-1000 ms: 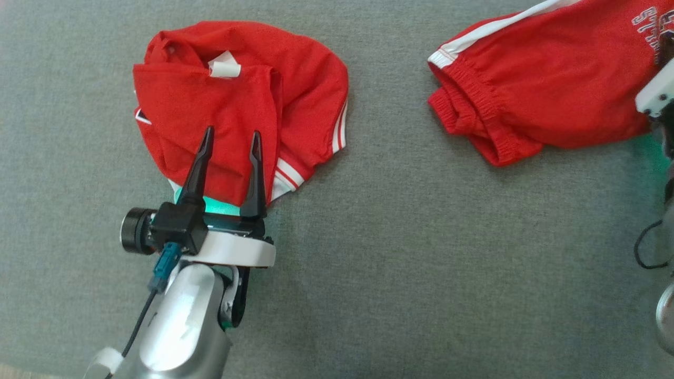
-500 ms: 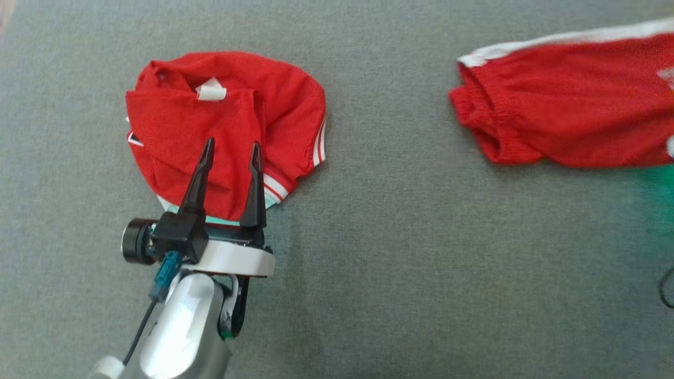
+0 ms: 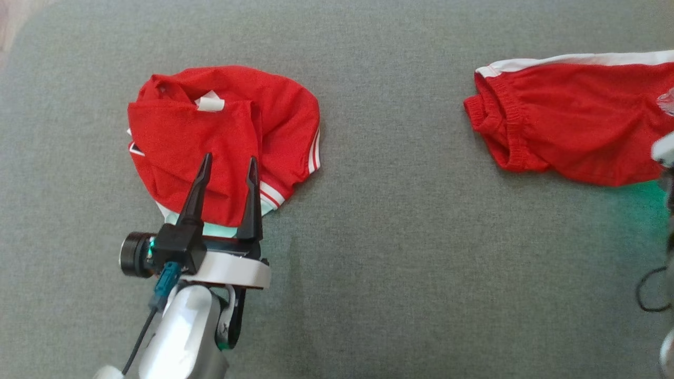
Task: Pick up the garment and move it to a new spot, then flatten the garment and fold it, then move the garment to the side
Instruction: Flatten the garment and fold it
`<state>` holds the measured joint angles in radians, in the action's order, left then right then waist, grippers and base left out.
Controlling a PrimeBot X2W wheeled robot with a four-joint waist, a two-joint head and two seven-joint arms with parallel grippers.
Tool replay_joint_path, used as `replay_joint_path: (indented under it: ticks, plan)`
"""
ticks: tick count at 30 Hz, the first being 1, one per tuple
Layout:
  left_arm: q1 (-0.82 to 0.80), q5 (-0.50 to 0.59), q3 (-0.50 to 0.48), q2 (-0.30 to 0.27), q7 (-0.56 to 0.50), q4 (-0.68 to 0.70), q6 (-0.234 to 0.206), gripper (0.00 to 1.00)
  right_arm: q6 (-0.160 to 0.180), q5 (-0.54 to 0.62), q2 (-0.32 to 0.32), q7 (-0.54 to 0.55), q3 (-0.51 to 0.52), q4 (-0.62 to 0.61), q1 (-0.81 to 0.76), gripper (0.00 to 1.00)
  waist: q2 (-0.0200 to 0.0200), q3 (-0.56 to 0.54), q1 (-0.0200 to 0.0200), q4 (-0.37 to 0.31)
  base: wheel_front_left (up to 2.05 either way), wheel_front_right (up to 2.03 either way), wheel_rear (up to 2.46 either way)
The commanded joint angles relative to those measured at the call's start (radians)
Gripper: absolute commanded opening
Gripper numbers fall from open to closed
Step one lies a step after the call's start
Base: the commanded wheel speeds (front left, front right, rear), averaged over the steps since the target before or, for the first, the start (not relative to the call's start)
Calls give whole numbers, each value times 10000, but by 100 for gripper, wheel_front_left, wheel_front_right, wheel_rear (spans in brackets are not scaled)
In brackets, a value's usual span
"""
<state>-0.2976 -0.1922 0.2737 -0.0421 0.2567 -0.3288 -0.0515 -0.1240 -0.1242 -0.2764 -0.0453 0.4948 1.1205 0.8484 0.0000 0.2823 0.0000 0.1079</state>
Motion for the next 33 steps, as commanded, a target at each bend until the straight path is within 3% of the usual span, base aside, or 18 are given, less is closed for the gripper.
replay_joint_path:
  ticks: [1,10,18,33]
  plan:
    - [-57,85,-397,-82,51,244,29,100,-67,-209,88,-146,-381,-415,157,0,0,-74,0,-6,0,0,0]
    - [106,156,-515,-82,51,156,61,100,-67,-2707,556,-391,-2606,-1916,-456,0,0,-586,0,-18,0,0,0]
    - [383,179,-658,-82,51,122,104,100,-67,-5104,207,-27,-5065,-3662,-1561,0,0,-888,0,188,0,0,0]
    - [579,179,-678,-82,51,147,103,100,-67,-6785,-656,222,-8611,-4530,-2173,0,0,-1070,0,785,0,0,0]
